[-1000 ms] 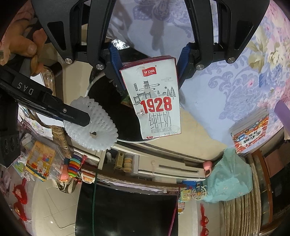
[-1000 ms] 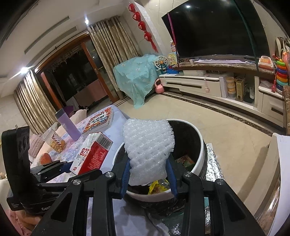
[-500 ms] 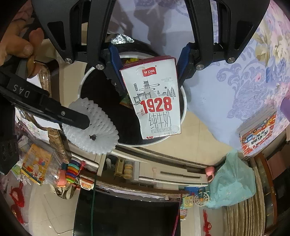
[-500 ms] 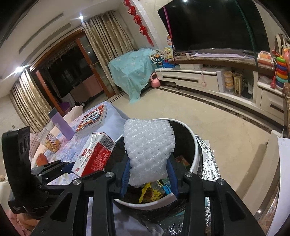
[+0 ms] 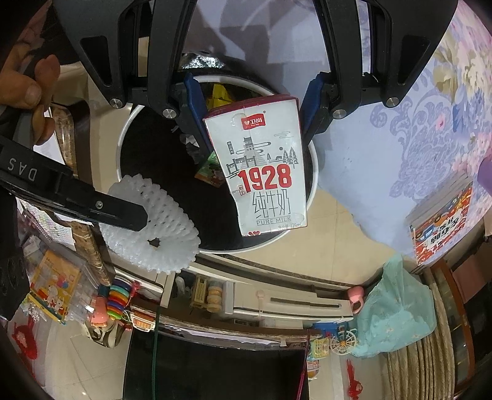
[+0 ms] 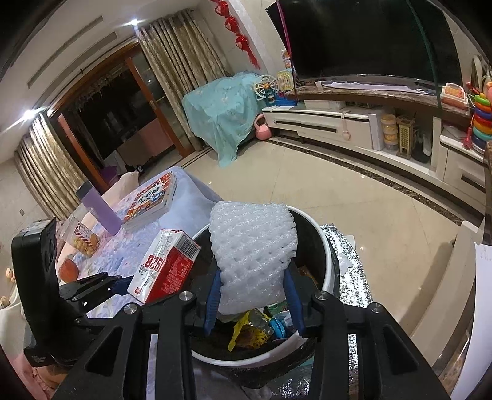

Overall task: Collect trash
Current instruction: 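Lower the milk carton and mesh net into the bin opening with both tools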

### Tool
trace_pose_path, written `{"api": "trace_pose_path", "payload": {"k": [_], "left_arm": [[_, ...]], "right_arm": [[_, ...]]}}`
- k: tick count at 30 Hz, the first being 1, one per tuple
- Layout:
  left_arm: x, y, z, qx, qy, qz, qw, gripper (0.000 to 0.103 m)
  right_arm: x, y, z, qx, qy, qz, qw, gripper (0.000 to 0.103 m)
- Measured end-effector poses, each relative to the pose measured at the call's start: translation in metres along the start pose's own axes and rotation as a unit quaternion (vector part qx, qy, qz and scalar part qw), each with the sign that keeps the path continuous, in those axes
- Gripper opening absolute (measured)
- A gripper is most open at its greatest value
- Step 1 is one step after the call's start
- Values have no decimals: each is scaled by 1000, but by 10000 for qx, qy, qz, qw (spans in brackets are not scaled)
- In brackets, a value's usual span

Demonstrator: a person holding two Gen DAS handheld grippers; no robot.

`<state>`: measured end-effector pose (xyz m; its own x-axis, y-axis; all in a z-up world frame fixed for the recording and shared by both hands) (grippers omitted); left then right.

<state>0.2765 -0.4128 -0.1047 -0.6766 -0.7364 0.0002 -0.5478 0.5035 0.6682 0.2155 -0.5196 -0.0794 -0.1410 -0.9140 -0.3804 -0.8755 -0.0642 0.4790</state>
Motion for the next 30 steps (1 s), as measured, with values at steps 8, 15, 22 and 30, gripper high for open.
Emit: {"api": "trace_pose_path", "payload": {"k": [8, 15, 22, 30], "left_arm": [[0, -3, -3, -20, -36, -12, 10000, 52], [0, -6, -3, -73, -50, 9, 10000, 52], [-4, -12, -2, -176, 53, 26, 9998, 52], [0, -13, -4, -197, -34, 20, 9998, 52]], "right_arm": [[4, -6, 0, -58, -29, 31, 10000, 40], [4, -7, -1, -88, -15, 35, 10000, 40], [6, -11, -3, -133, -60, 38, 9999, 40], [4, -17, -2, -240, 23, 79, 9997, 40]]}}
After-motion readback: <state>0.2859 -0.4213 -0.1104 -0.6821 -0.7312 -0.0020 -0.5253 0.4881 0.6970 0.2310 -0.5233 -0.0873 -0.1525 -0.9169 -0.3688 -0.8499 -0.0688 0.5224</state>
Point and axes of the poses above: each gripper's, at about its wrist camera, not at the fingertips, and y roughly against the way its jaws point, x to its right, z to its underside, the point moved 5 cm from there along -y, roughly the way its jaws point, and after that the axes turned 10 degrees about x, right-handed, at the moved point
